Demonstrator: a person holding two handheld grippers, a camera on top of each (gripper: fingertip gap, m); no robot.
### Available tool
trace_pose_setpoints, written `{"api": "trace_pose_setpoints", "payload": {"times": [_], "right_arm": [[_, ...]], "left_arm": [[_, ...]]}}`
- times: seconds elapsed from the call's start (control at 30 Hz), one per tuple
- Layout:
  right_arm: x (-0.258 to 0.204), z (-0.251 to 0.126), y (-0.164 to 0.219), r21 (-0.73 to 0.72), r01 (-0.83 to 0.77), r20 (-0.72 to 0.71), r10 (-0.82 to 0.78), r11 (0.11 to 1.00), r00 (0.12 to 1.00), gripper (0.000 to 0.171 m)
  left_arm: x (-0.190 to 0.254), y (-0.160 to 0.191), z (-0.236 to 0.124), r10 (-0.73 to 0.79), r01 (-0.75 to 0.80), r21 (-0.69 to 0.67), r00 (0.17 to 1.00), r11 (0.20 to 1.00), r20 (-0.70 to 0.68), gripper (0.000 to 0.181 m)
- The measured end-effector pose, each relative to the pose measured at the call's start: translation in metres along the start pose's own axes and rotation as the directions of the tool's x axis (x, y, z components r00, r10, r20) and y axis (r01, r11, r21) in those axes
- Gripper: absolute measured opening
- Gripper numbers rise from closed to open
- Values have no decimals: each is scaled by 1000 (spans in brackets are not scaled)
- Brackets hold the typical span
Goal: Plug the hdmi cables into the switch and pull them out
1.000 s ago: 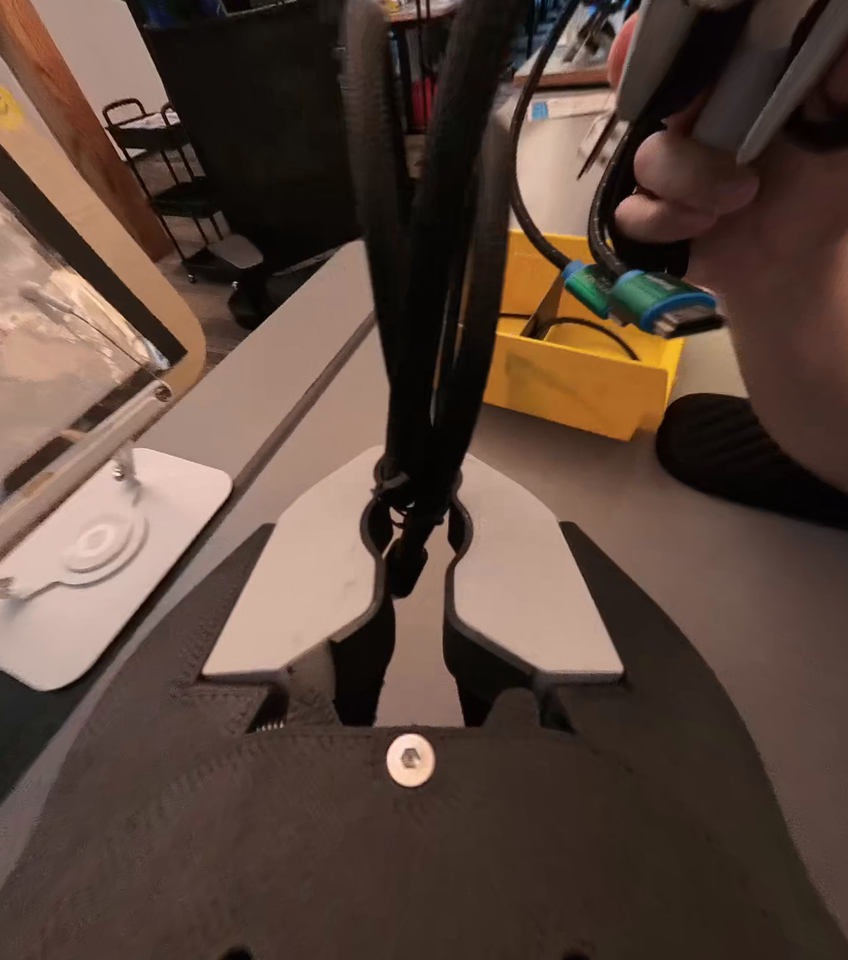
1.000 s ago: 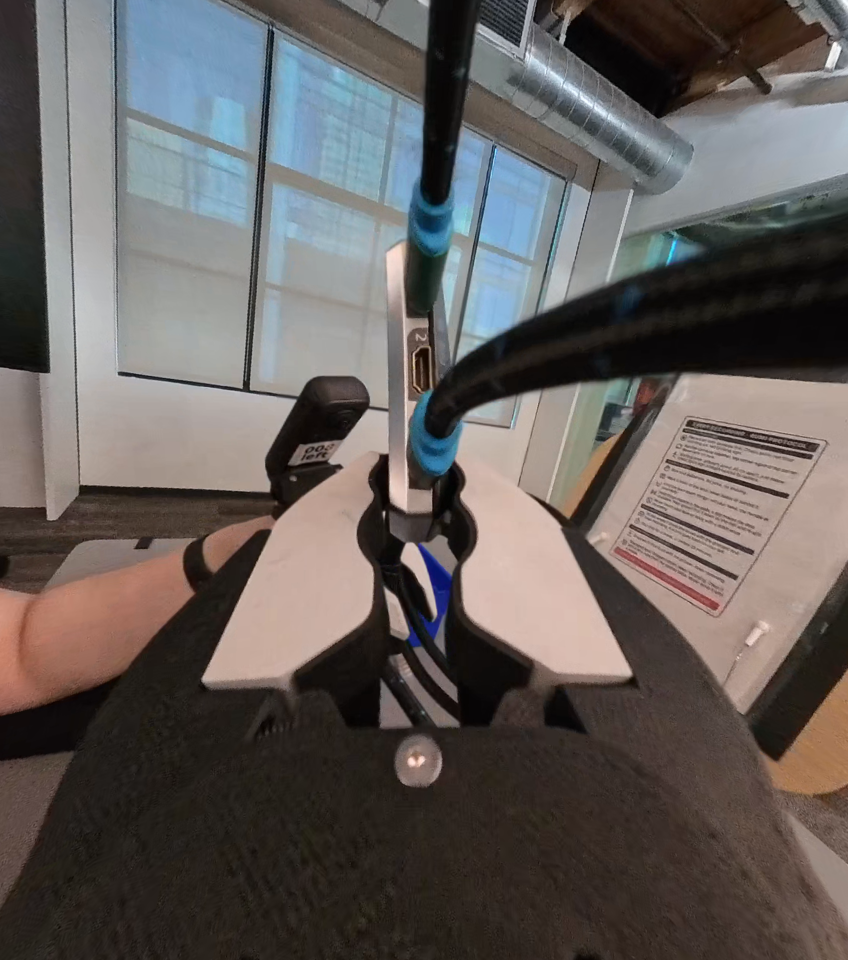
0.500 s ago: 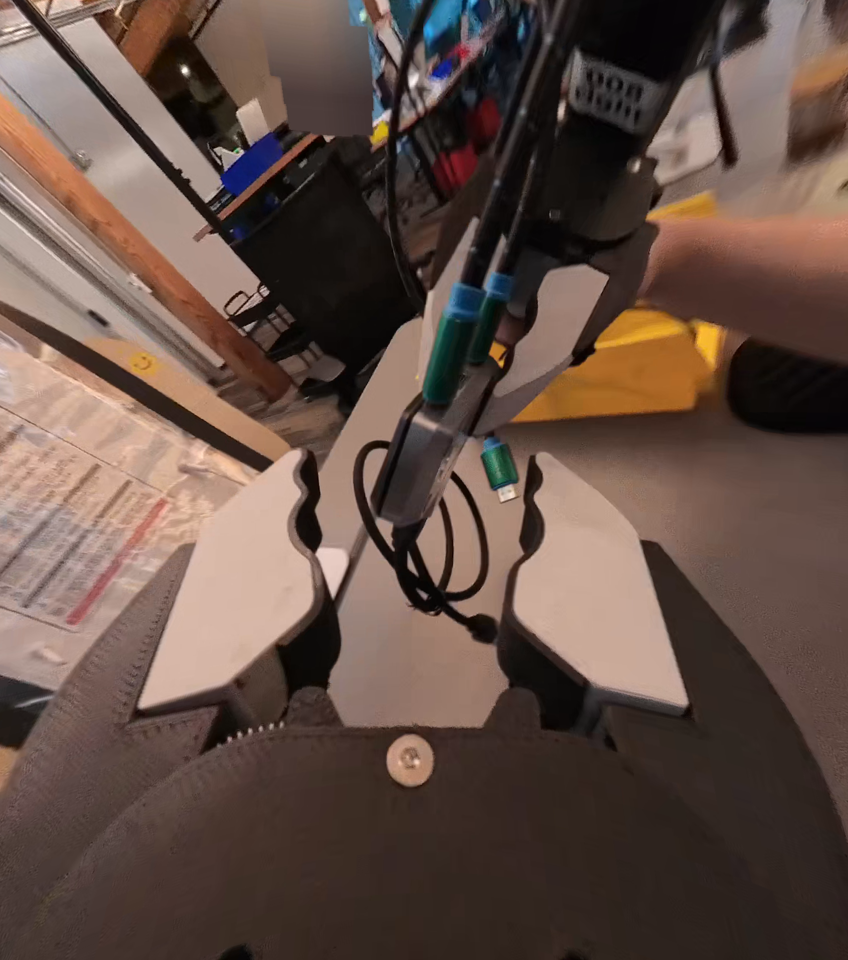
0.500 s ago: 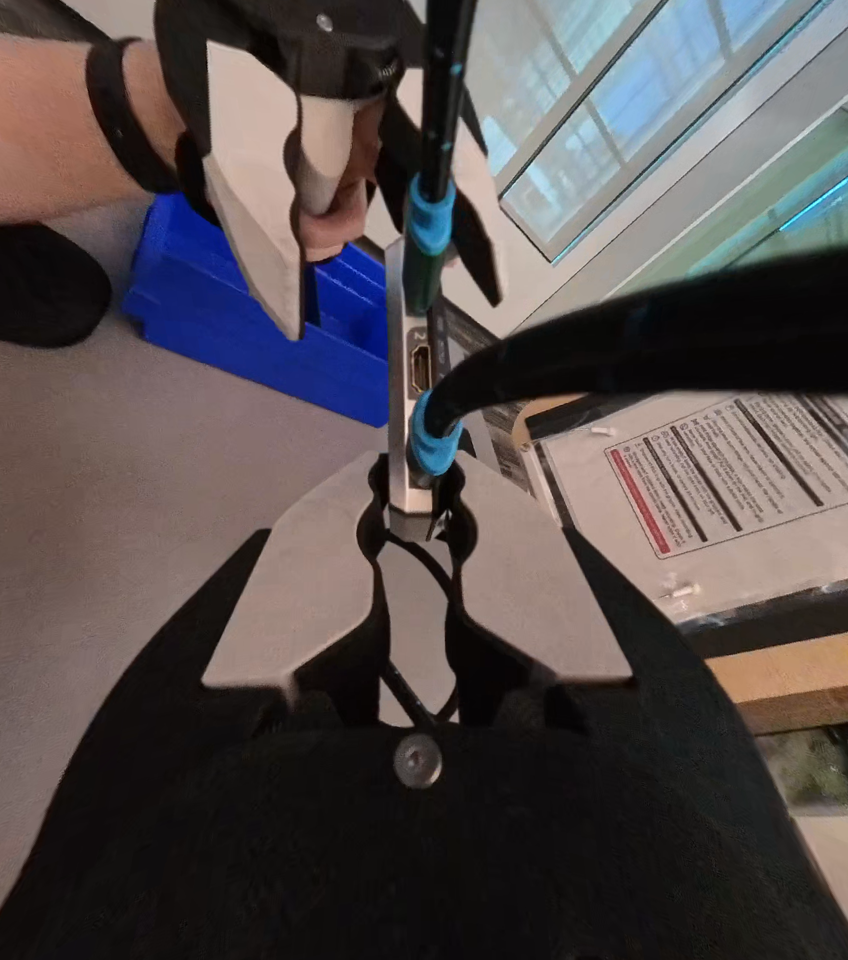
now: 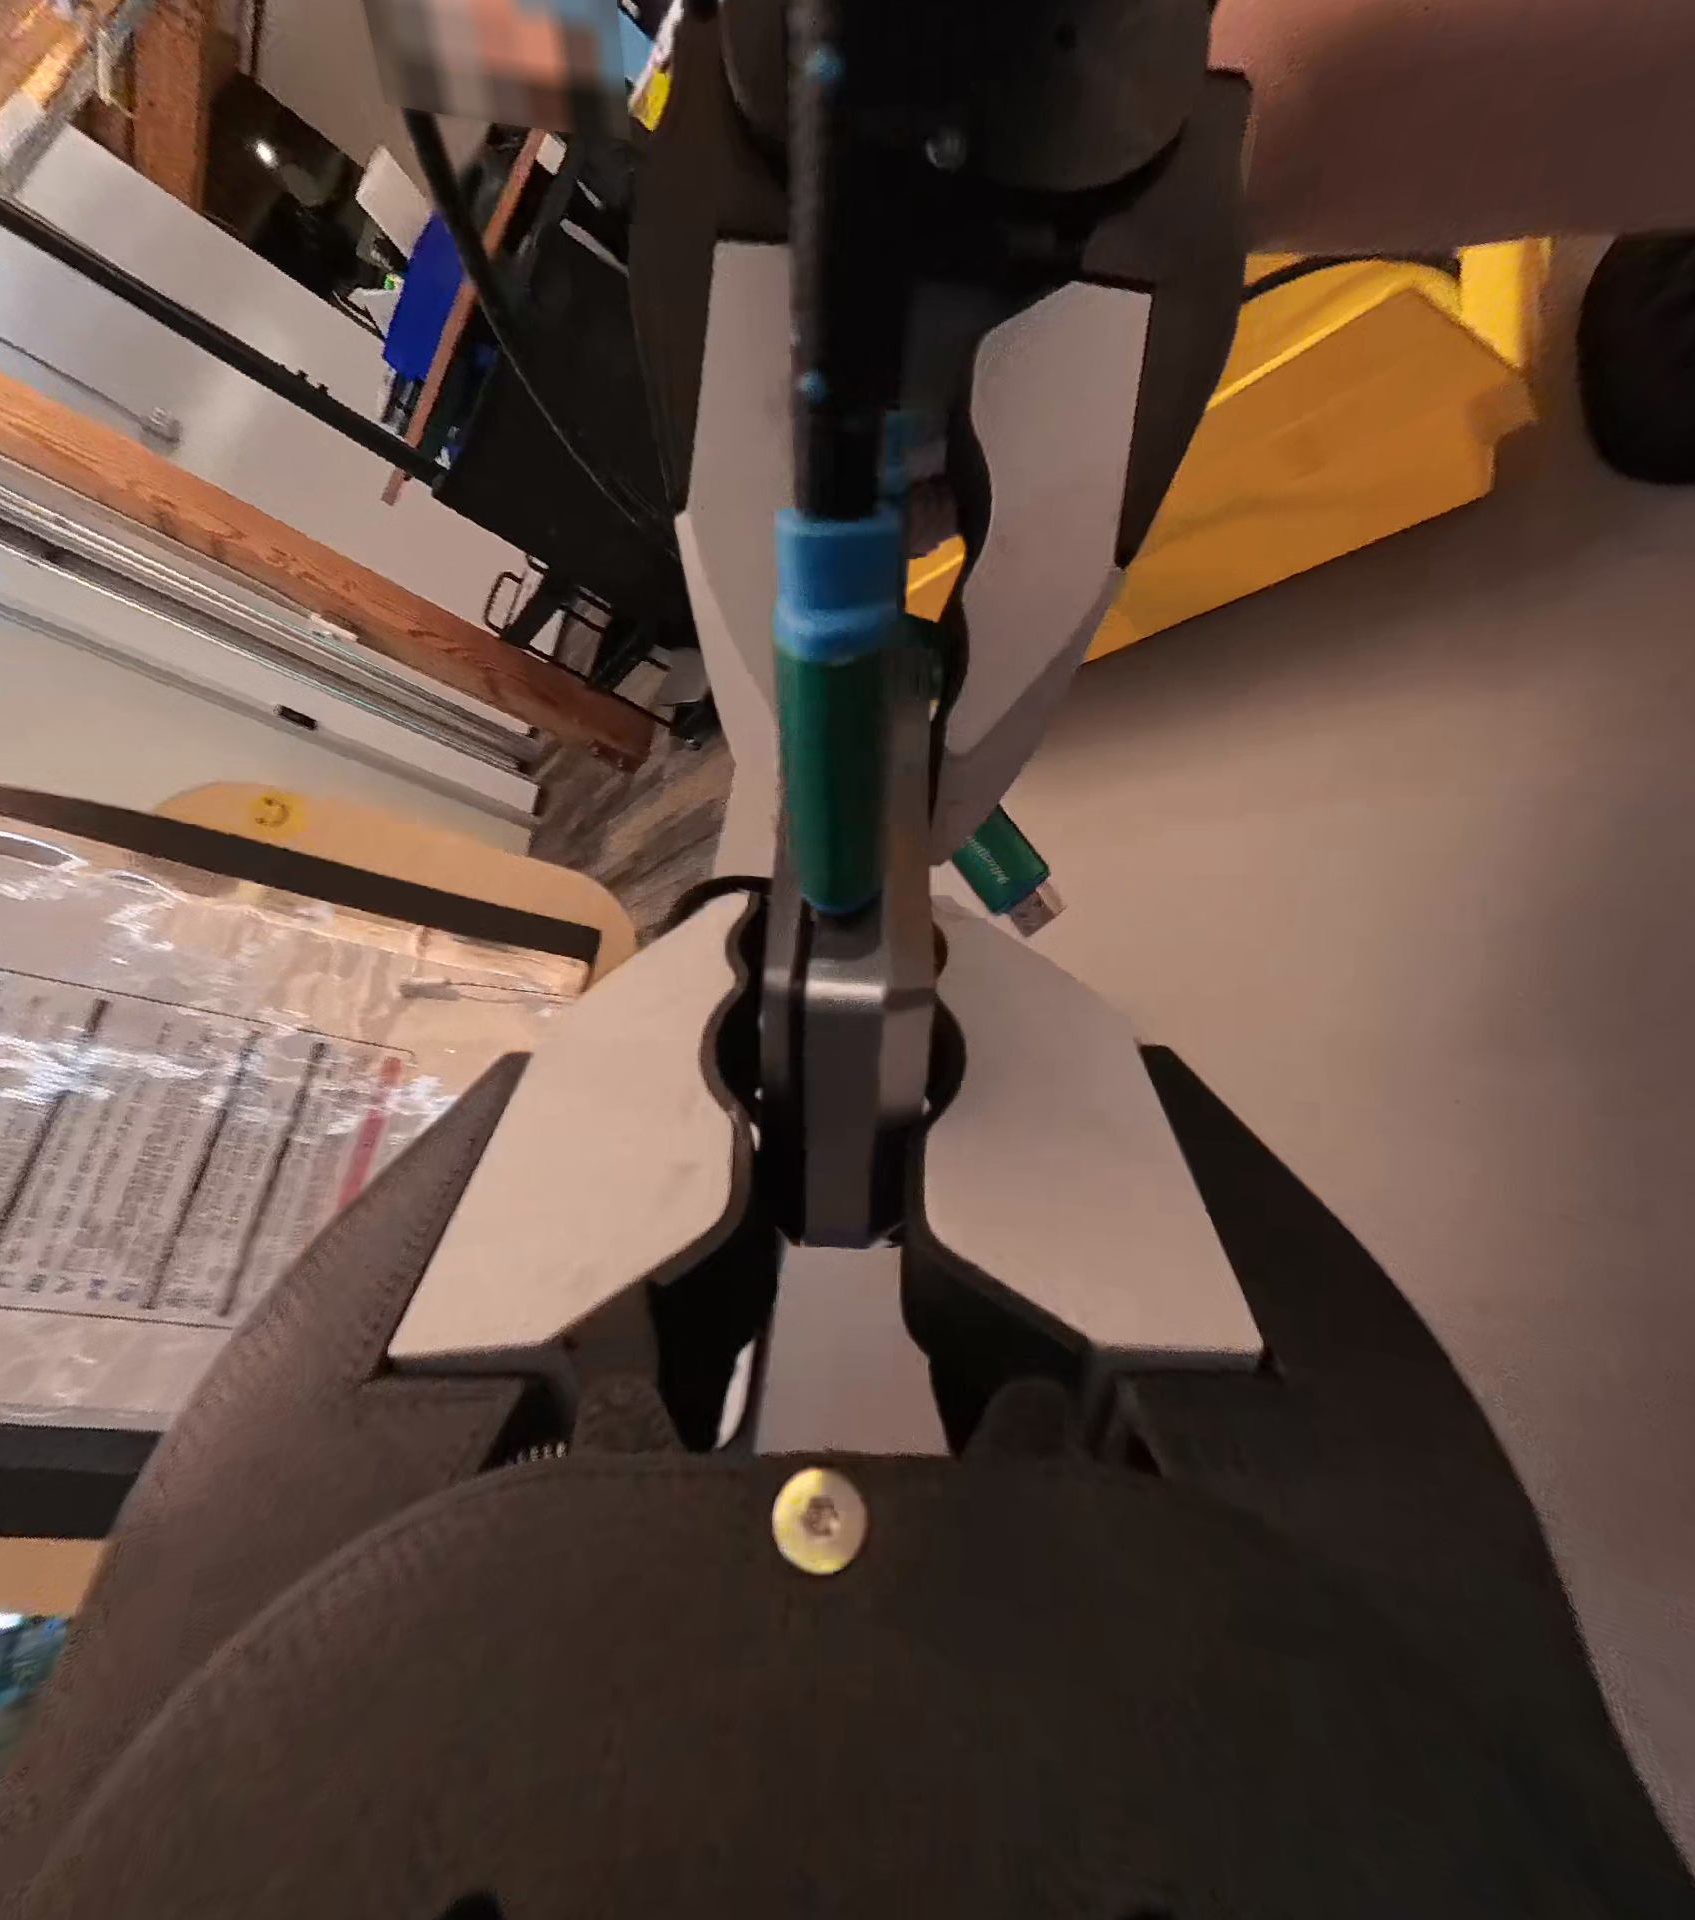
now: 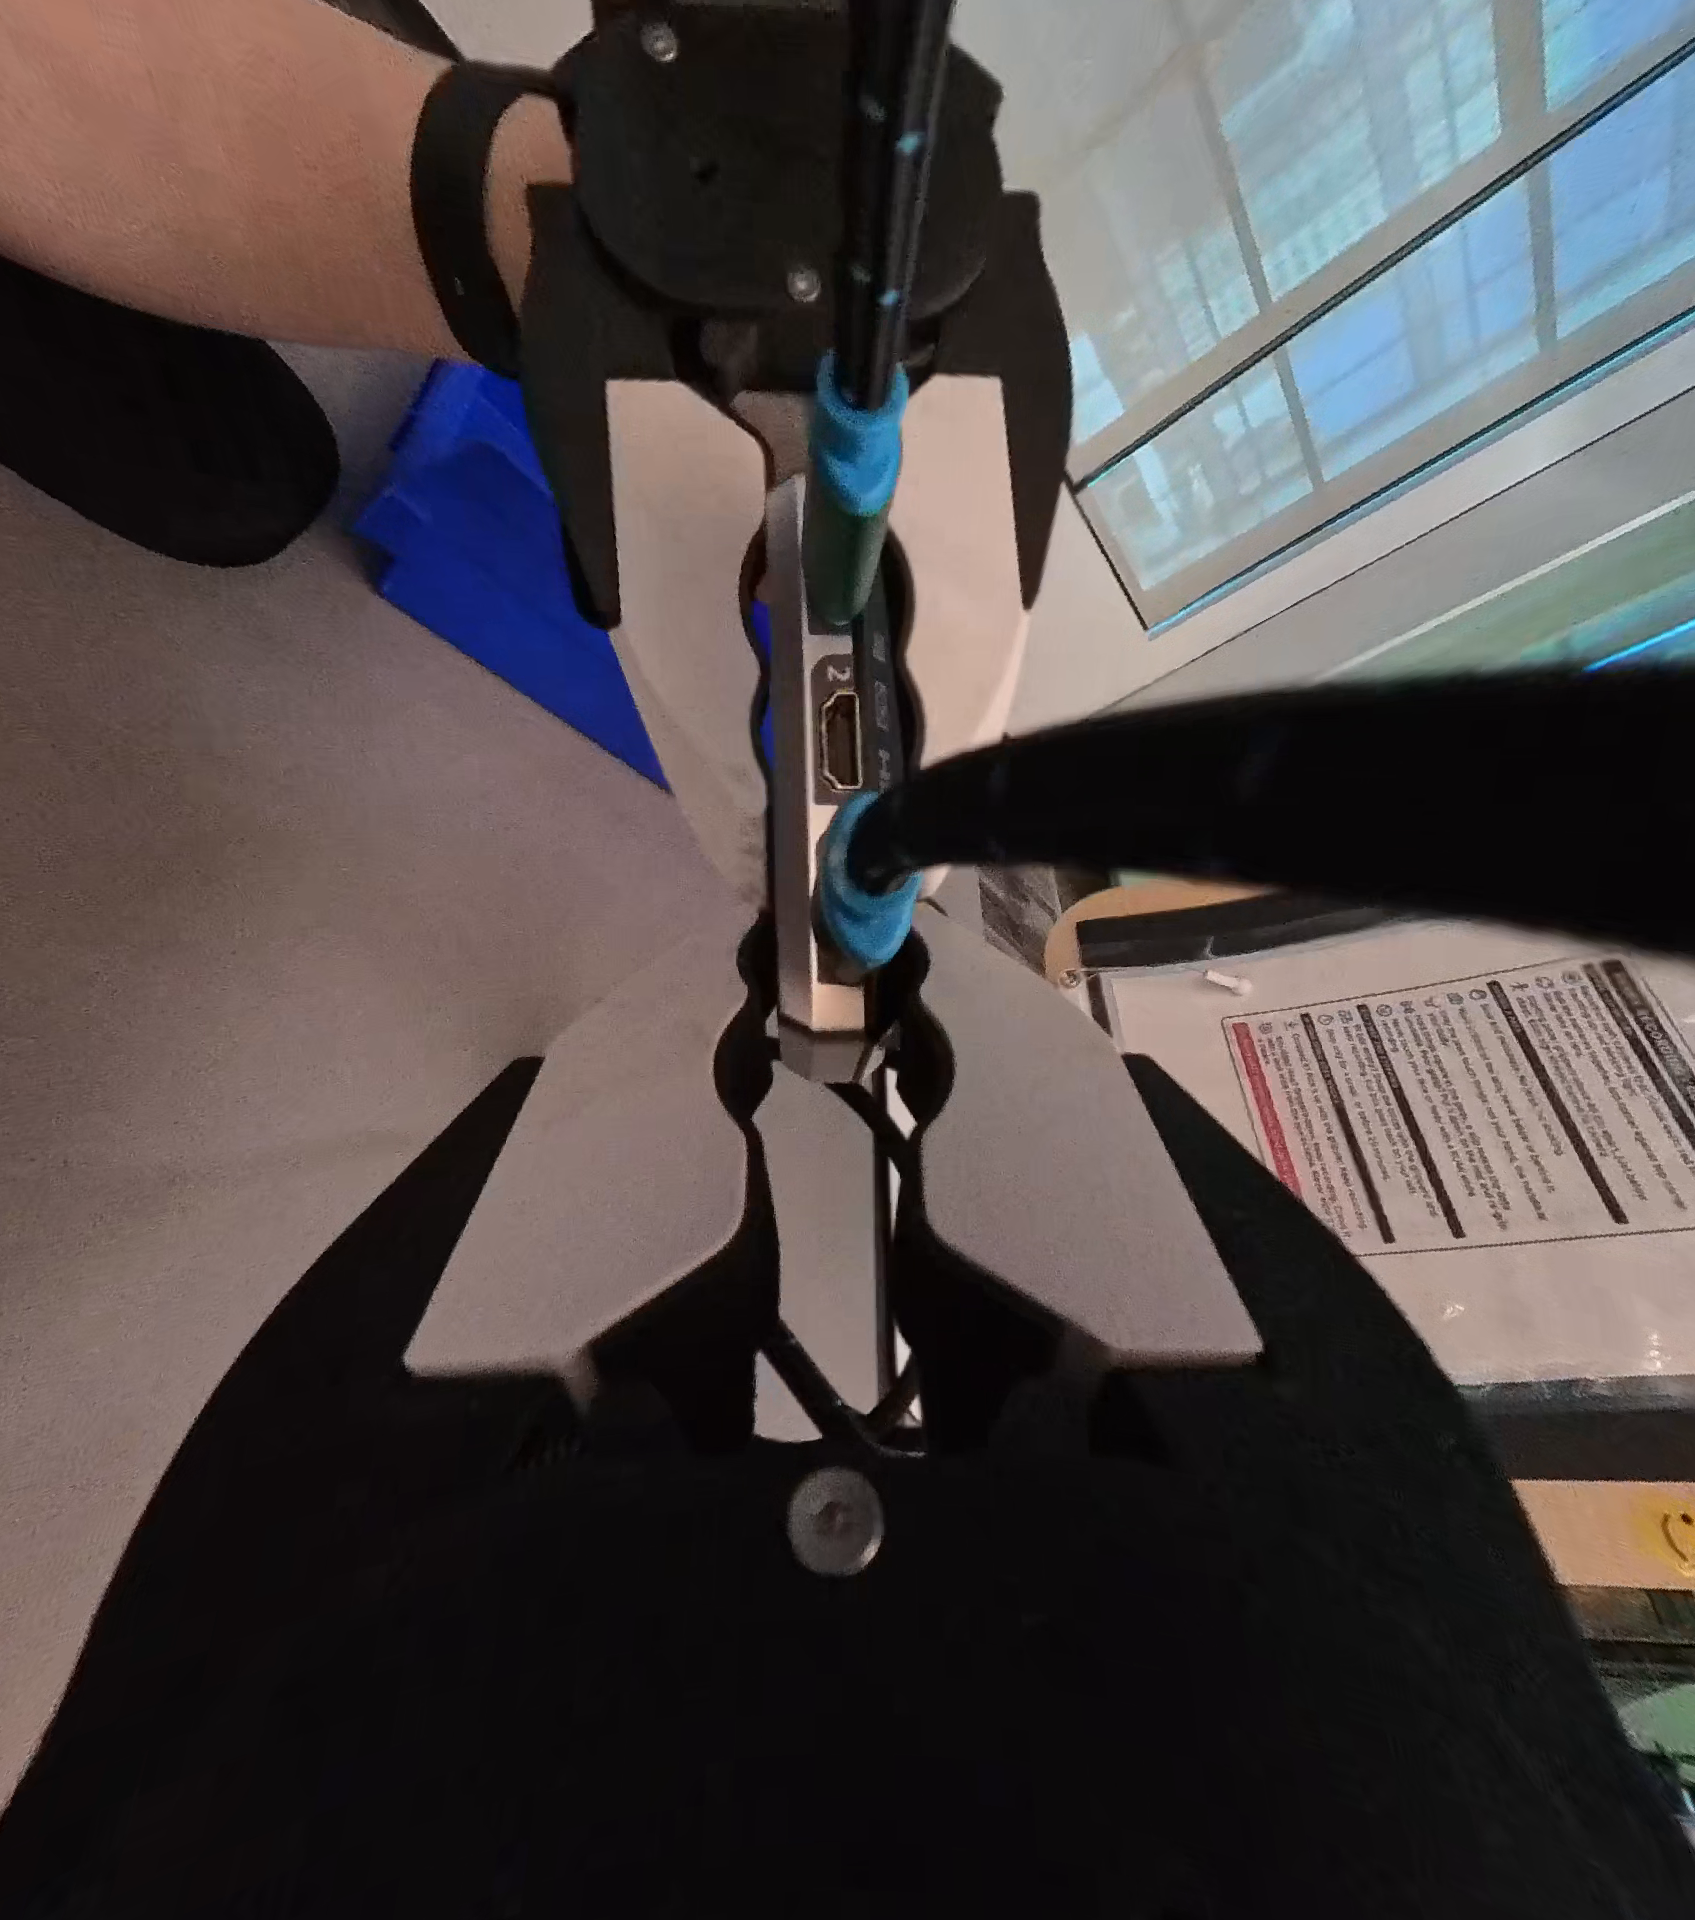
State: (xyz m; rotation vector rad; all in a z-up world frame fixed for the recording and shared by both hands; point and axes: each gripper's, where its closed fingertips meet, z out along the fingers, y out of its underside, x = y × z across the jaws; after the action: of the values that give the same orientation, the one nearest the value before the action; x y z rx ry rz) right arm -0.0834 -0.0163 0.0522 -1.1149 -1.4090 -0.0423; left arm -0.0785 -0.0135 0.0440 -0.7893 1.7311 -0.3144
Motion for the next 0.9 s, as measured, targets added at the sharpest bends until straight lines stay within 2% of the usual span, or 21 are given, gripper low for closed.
{"api": "trace_pose_setpoints", "payload": {"times": [0.13,0.23,0.3,0.37,0.43,0.5,0.63,0.77,0.9], "right_arm": [[7,-2,6,-30,13,-47,-14,999,999,23],[27,-11,16,-57,-16,-165,6,998,986,38],[35,-16,18,-31,-82,-196,74,996,978,33],[31,-15,18,-20,-141,-159,136,990,978,32],[17,-14,24,-76,-225,-58,221,971,973,32],[18,-12,19,-71,-352,-41,350,933,936,32],[34,1,-20,90,-561,-42,565,823,824,35],[43,14,-30,125,-615,-142,627,779,766,34],[41,23,-25,83,-640,-201,642,764,740,32]], "left_arm": [[-4,2,6,44,-42,-31,998,999,44,25],[-15,14,10,68,-57,-96,992,994,111,24],[-26,26,9,52,-29,-150,987,988,152,24],[-36,36,8,34,2,-180,979,984,199,23],[-46,43,7,40,13,-201,965,979,260,23],[-54,48,6,67,6,-226,947,974,314,22],[-66,51,4,127,-13,-270,904,963,409,22],[-72,54,1,187,-45,-306,872,951,452,23],[-73,51,1,233,-76,-328,850,942,472,23]]}}
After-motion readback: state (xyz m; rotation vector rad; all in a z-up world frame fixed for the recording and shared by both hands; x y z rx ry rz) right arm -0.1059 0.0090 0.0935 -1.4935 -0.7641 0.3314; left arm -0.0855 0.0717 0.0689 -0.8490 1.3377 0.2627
